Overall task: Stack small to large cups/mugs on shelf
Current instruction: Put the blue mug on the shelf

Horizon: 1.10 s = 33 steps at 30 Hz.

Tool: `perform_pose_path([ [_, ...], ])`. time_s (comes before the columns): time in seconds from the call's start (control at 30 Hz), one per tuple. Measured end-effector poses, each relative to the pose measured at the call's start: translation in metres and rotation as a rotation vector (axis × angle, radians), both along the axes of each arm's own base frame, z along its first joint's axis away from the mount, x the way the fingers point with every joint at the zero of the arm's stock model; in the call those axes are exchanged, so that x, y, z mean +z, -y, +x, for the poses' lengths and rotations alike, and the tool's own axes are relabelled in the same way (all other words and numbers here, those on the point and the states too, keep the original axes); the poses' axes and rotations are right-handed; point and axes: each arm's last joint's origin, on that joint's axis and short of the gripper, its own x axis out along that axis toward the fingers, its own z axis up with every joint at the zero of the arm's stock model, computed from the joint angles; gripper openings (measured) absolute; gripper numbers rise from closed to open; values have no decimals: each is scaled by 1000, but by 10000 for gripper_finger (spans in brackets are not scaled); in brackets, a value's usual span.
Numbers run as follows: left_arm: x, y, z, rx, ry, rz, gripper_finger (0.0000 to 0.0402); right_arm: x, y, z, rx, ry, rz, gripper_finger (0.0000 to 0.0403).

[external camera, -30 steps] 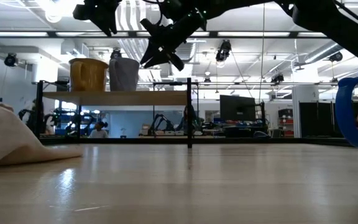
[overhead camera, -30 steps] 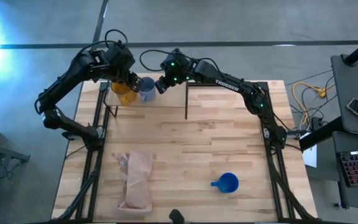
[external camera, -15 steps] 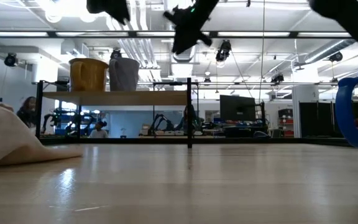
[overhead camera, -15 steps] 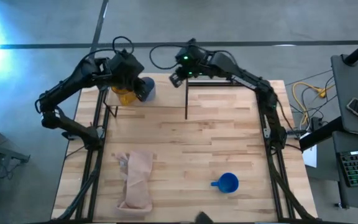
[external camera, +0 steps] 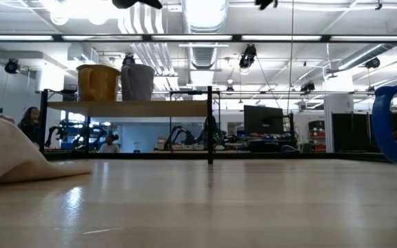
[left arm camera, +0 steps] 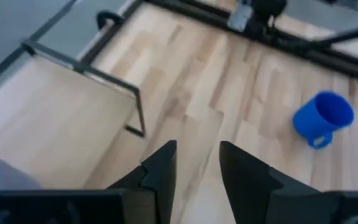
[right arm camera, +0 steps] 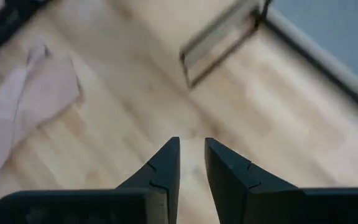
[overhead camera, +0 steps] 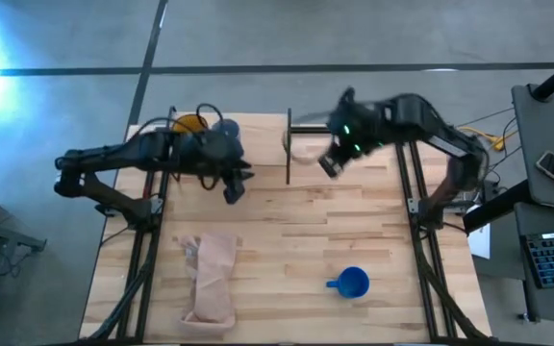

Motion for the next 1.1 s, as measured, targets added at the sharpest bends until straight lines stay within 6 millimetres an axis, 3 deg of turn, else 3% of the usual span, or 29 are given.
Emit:
perform_pose_path([
  [0.2,-22,10,1,-39,11,-2,107,-33,-61,-20,-53,-96,131,68],
  [0.5,-20,13,-17,-48,99,-30,107,-96,-144,-56,-259,-308,280,91],
  [0.67,-20,14,-26,-51,112,-31,107,-117,-175,-69,-372,-357,317,132],
  [0.83,-24,14,-34,-51,107,-33,107,-140,-204,-68,-397,-333,383,164],
  [1.1,-22,14,-42,-39,128,-54,107,-175,-235,-56,-630,-308,435,165],
])
